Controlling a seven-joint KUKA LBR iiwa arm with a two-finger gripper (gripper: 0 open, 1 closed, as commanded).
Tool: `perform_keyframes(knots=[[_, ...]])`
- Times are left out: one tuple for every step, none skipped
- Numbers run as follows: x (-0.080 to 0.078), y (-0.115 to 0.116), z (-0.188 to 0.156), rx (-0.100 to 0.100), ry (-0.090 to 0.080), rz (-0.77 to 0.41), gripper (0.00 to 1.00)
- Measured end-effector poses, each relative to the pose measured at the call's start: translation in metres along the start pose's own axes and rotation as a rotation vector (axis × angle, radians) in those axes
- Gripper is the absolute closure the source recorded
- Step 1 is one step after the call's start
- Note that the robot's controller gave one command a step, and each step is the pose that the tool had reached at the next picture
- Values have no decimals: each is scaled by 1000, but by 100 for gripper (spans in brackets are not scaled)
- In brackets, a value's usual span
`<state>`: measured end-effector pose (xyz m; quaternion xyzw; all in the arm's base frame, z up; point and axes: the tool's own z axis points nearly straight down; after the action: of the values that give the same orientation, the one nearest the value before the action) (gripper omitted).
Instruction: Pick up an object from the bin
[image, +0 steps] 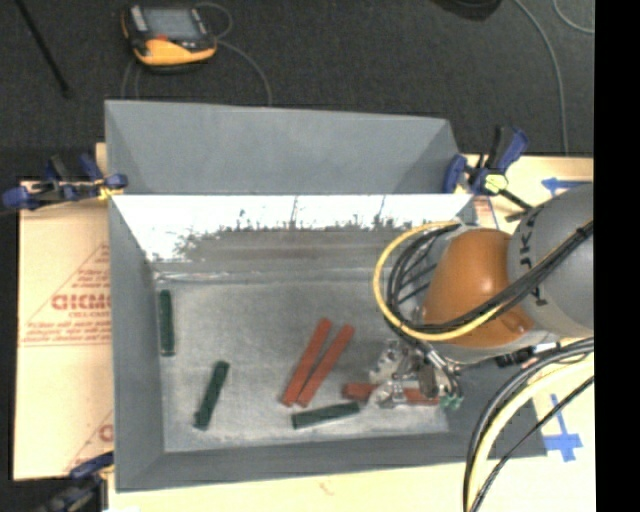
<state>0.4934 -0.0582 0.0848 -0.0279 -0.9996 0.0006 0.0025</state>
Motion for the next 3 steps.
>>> perform_keyframes(knots=[[2, 0, -19, -1, 2, -1, 100], [-1, 0, -34, 0, -9, -2, 100], [-2, -1, -39, 0, -10, -3, 100]])
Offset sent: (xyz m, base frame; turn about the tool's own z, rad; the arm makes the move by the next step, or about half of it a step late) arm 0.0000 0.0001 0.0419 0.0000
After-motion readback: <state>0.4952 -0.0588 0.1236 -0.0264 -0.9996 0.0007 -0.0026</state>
